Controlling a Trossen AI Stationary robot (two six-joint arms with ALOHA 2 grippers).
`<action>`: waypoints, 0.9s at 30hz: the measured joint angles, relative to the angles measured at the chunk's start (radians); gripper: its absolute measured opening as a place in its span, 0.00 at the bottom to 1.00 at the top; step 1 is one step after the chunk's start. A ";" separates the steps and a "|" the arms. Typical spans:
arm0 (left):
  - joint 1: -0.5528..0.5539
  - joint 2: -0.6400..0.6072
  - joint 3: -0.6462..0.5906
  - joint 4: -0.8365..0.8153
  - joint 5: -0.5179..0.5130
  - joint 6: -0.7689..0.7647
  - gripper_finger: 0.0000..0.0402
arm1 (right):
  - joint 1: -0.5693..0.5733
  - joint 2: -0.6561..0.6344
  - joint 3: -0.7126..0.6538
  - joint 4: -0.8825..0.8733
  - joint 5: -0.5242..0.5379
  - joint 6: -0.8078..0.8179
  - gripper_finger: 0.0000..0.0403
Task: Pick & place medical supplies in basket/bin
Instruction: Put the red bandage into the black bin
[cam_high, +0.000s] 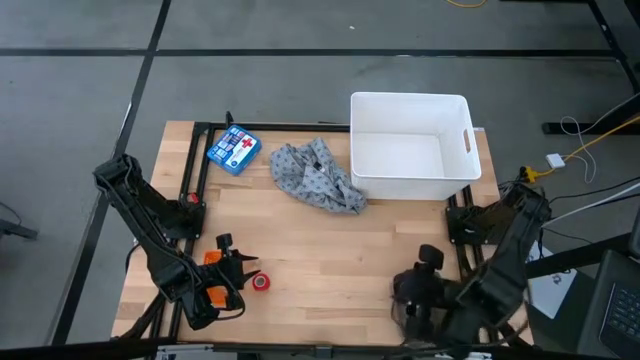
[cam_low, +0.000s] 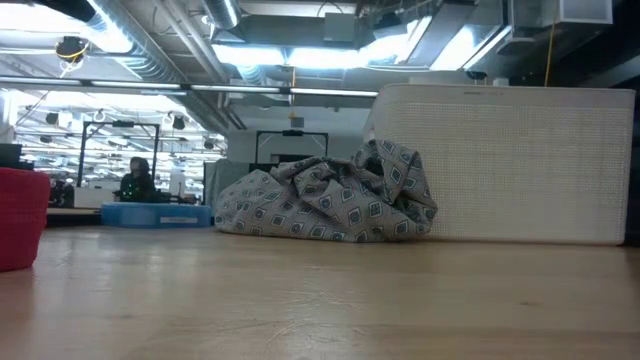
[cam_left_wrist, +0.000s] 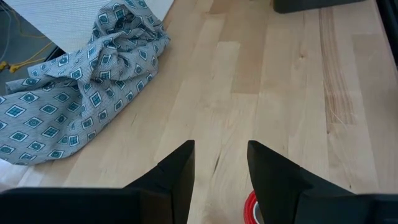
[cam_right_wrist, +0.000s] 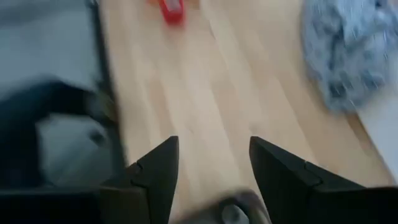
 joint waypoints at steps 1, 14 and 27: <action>0.000 0.000 0.000 0.000 0.000 0.000 0.36 | 0.007 -0.001 0.020 0.026 0.028 -0.007 0.49; 0.000 0.000 0.000 0.000 0.003 0.009 0.36 | 0.177 -0.003 -0.110 0.349 0.434 -0.368 0.49; 0.000 0.000 0.000 0.004 0.001 -0.023 0.36 | 0.127 -0.081 -0.557 1.554 -0.222 -1.076 0.48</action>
